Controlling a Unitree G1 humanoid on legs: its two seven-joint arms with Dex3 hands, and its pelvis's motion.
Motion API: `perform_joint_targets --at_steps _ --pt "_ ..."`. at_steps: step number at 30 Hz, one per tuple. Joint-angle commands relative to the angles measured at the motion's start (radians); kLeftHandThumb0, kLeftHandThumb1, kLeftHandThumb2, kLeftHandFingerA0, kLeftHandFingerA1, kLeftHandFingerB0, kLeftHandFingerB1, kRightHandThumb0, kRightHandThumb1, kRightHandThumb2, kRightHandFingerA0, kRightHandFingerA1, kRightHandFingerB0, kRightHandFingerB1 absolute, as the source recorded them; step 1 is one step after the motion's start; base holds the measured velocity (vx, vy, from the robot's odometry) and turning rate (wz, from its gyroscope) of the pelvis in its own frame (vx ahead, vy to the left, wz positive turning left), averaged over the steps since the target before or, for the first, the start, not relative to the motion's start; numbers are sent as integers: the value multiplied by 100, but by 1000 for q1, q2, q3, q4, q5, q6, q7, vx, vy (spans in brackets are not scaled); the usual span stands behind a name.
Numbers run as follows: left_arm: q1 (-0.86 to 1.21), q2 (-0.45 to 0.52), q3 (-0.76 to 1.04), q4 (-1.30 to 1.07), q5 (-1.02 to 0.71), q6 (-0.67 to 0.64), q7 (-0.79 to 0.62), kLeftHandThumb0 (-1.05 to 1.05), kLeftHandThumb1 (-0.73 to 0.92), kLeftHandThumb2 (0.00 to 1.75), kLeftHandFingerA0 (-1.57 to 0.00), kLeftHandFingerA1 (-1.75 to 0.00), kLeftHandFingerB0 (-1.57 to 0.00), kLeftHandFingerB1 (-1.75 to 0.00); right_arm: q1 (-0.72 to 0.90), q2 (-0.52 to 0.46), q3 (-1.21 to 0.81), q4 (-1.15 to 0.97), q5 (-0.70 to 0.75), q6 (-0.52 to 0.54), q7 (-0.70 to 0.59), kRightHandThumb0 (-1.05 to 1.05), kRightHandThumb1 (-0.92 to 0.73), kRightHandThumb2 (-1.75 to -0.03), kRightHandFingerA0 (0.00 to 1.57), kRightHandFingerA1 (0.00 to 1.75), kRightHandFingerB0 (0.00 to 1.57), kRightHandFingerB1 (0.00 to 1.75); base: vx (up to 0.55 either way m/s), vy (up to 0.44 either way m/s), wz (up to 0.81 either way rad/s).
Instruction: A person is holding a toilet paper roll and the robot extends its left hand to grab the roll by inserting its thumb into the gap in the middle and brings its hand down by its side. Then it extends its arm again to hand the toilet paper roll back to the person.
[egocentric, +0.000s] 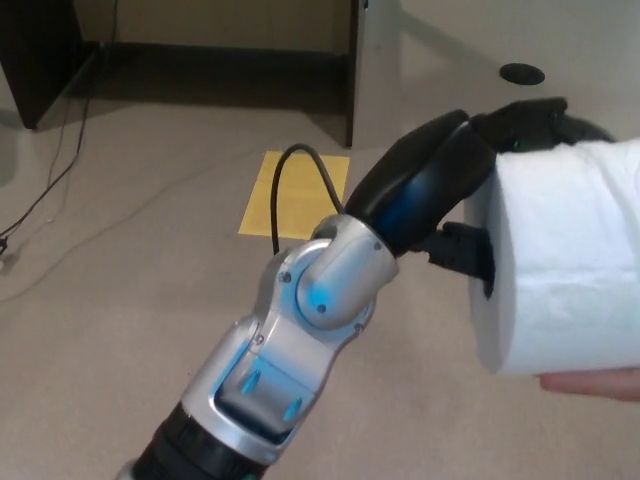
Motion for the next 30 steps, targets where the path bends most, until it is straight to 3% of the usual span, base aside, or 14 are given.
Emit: perform_joint_targets --at_steps 1,4,5,8,9,10,14,15,19,21,24,25,26,30 --pt "52 27 -10 -49 25 -19 -1 -8 82 71 -71 -155 -60 -139 22 -1 11 9 -19 0 -7 -39 -70 -60 62 61 36 36 0 0 0" --pt "83 42 1 -79 11 -23 -10 -8 81 73 -75 -153 -64 -136 27 3 5 6 -12 2 -5 -44 -56 -86 58 69 29 49 0 0 0" --pt "89 45 3 -84 7 -23 -12 -10 79 74 -76 -149 -67 -131 29 2 4 5 -10 1 -3 -38 -70 -60 61 61 35 36 0 0 0" --pt "126 53 15 -122 -9 -3 -22 -12 78 74 -85 -142 -72 -119 29 -2 -4 2 -3 3 2 -44 -56 -87 57 68 28 49 0 0 0" --pt "137 57 17 -135 -9 3 -24 -14 78 74 -87 -141 -75 -115 29 -1 -6 1 -2 7 2 -38 -70 -60 61 61 36 35 0 0 0" --pt "154 62 22 -144 -14 -7 -22 -13 78 76 -88 -140 -74 -115 29 -2 -10 0 0 6 6 -43 -56 -87 57 68 27 48 0 0 0" --pt "209 78 61 -154 -52 -60 -17 -12 75 80 -93 -133 -76 -111 34 -10 -6 -6 -7 3 6 -38 -71 -60 61 62 35 35 0 0 0" --pt "219 86 78 -164 -59 -56 -21 -12 77 80 -83 -150 -70 -125 32 -10 -14 -4 2 6 19 -44 -56 -86 55 68 27 48 0 0 0" --pt "258 112 151 -174 -99 -124 -8 -12 74 89 -90 -149 -71 -126 31 -14 -11 -7 -4 -1 19 -37 -72 -60 62 62 33 35 0 0 0" --pt "282 136 199 -183 -126 -164 -12 -11 73 90 -92 -142 -72 -122 30 -15 -11 -11 -4 -1 19 -43 -56 -85 59 69 27 47 0 0 0" --pt "315 171 261 -217 -171 -186 -34 -8 75 88 -87 -148 -70 -122 30 -16 -8 -16 -6 -4 26 -43 -56 -86 58 69 27 48 0 0 0" --pt "337 190 294 -237 -188 -197 -41 -7 76 88 -85 -151 -69 -124 31 -17 -8 -19 -6 -4 27 -38 -71 -61 61 61 34 36 0 0 0" --pt "361 201 322 -252 -211 -193 -48 -8 76 87 -89 -152 -71 -123 30 -12 -7 -19 -7 -2 25 -44 -56 -88 56 68 26 48 0 0 0" --pt "486 270 414 -289 -247 -218 -75 -6 75 89 -93 -149 -71 -123 38 -14 -9 -16 -5 -8 26 -43 -55 -86 57 69 27 48 0 0 0"
